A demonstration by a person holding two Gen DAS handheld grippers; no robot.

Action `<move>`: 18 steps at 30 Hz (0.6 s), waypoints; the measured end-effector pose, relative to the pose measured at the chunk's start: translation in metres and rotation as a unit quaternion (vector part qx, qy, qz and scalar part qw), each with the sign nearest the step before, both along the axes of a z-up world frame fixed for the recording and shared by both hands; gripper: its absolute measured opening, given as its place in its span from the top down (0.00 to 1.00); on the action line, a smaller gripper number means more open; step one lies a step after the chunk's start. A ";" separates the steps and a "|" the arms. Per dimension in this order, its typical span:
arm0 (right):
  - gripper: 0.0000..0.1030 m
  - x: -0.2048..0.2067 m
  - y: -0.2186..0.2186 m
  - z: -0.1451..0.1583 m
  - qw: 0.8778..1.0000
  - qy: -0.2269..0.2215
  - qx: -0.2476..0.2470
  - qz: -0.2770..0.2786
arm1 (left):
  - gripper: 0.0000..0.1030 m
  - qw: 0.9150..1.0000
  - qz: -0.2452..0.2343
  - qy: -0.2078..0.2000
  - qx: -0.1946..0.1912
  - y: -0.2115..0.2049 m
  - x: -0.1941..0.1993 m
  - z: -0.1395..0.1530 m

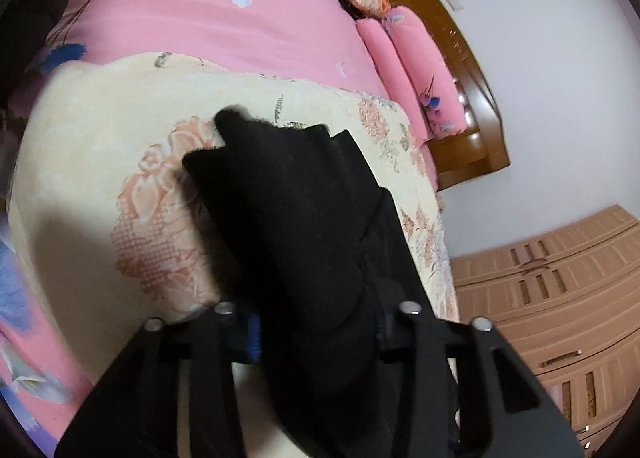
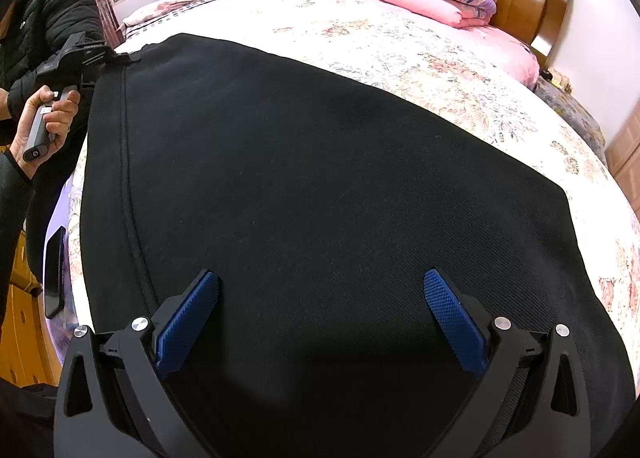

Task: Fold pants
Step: 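Grasp the pants edge with the left gripper and lift it toward the right gripper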

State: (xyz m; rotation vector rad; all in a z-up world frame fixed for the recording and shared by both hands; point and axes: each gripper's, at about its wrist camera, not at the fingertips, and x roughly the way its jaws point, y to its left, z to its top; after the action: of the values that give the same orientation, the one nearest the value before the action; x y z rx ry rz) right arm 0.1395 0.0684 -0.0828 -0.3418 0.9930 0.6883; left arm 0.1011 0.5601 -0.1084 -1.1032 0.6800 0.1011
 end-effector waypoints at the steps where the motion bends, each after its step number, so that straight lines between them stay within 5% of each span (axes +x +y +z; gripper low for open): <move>1: 0.04 0.001 0.000 0.002 1.000 0.003 0.001 -0.001 | 0.67 1.000 0.003 -0.002 0.015 -0.002 -0.003 0.004; 7: 0.04 0.015 0.042 0.031 0.993 0.046 0.090 0.055 | 0.68 0.988 -0.001 -0.004 0.157 -0.036 0.000 0.056; 13: 0.04 0.037 0.147 0.031 0.989 0.017 0.047 0.141 | 0.68 0.966 -0.018 -0.007 0.260 -0.074 -0.001 0.099; 16: 0.04 0.046 0.183 0.005 0.987 0.021 -0.017 0.156 | 0.68 0.946 -0.030 -0.020 0.322 -0.103 -0.006 0.125; 18: 0.04 0.043 0.186 -0.002 0.986 0.000 -0.016 0.168 | 0.68 0.932 -0.040 -0.030 0.359 -0.125 -0.008 0.141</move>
State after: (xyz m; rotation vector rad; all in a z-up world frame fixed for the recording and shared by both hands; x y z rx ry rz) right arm 0.1823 0.2542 -0.0851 -0.5445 0.9554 0.9781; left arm 0.0930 0.4349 0.0321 -0.3702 0.5606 0.2256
